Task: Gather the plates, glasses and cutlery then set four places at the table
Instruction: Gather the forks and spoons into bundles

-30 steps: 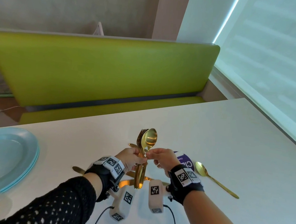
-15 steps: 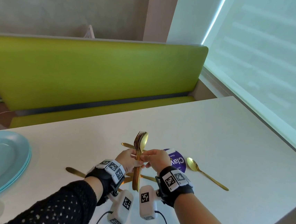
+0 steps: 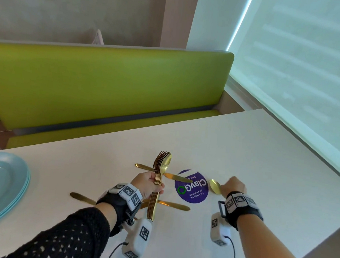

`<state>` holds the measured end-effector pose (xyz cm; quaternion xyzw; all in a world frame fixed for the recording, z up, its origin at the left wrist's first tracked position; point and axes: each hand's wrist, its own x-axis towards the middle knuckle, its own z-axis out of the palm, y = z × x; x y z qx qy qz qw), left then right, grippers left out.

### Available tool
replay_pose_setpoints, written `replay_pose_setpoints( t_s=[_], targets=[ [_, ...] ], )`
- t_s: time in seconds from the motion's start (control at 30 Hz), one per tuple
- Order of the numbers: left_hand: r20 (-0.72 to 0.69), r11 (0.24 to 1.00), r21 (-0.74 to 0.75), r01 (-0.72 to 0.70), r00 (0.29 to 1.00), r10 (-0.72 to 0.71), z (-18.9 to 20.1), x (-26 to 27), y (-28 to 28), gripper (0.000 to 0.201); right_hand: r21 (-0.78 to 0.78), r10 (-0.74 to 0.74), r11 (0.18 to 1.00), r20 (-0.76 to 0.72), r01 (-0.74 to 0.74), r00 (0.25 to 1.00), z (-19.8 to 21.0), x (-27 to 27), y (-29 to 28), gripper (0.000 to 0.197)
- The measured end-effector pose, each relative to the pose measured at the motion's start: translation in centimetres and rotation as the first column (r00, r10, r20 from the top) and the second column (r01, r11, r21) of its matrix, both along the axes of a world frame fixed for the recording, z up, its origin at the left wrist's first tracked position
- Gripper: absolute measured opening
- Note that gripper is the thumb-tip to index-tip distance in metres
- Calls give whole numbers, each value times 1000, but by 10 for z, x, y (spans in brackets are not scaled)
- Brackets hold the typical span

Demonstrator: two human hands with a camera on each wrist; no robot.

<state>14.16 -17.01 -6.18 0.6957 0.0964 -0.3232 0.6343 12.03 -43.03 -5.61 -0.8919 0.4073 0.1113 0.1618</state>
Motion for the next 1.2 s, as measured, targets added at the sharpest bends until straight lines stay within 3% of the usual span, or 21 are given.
replay_pose_setpoints(
  t_s=[0.2, 0.57, 0.73, 0.83, 0.9, 1.0, 1.03, 1.1, 1.2],
  targets=[
    [51, 999, 52, -6, 999, 3, -3, -2, 1, 19, -98, 27, 994, -200, -47, 979, -20, -19, -12, 27],
    [66, 993, 116, 12, 998, -20, -2, -4, -8, 18, -190, 112, 970, -210, -153, 971, -27, -24, -7, 32],
    [49, 994, 107, 11, 999, -17, -1, -5, -13, 18, -101, 168, 977, -188, -189, 968, -17, -17, 1, 22],
    [7, 998, 61, -18, 1000, 18, 1, -4, -18, 18, 115, 242, 964, -8, -240, 970, -8, -6, 12, 16],
    [-51, 998, -2, -56, 997, 56, 3, -5, -21, 17, 431, 156, 870, 221, -240, 963, -3, -6, 26, 14],
    [-102, 993, -81, -86, 992, 77, 10, -10, -25, 17, 796, -63, 561, 317, -229, 946, 2, -11, 55, 21],
    [-107, 992, -98, -84, 992, 73, 12, -11, -25, 17, 855, -101, 466, 308, -228, 946, 3, -13, 64, 21],
    [-106, 988, -135, -75, 993, 61, 16, -15, -23, 17, 903, -90, 353, 293, -245, 952, 8, -18, 80, 20],
    [-91, 983, -168, -68, 994, 53, 21, -21, -13, 18, 912, -43, 311, 297, -270, 954, 14, -26, 96, 22]
  ],
)
